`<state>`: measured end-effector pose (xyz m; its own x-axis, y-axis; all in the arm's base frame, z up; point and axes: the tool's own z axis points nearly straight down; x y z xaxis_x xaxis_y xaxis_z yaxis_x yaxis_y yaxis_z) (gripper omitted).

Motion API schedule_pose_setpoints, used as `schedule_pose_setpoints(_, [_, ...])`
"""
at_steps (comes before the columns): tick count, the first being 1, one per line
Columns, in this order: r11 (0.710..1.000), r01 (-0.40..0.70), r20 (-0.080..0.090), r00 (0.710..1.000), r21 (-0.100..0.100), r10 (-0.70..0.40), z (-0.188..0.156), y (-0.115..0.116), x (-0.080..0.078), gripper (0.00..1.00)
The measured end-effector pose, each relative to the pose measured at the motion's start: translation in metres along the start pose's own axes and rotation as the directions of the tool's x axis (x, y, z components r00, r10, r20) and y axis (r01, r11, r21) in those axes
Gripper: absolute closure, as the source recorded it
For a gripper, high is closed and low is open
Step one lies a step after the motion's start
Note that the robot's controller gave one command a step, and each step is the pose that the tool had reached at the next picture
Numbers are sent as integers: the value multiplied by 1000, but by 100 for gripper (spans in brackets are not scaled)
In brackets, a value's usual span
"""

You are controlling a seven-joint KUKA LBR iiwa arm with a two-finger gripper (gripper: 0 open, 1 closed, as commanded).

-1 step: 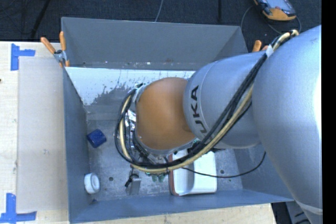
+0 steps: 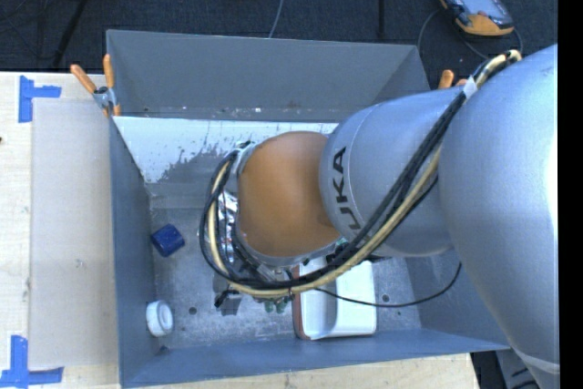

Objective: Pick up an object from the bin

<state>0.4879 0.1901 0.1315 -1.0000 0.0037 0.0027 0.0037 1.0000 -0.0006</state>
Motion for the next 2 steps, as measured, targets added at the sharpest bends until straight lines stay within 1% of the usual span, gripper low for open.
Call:
schedule_pose_setpoints(1, [938, 347, 5, 938, -1, -347, 0, 55, -25, 100])
schedule_pose_setpoints(2, [742, 670, 8, 742, 2, -670, -105, 45, -58, 100])
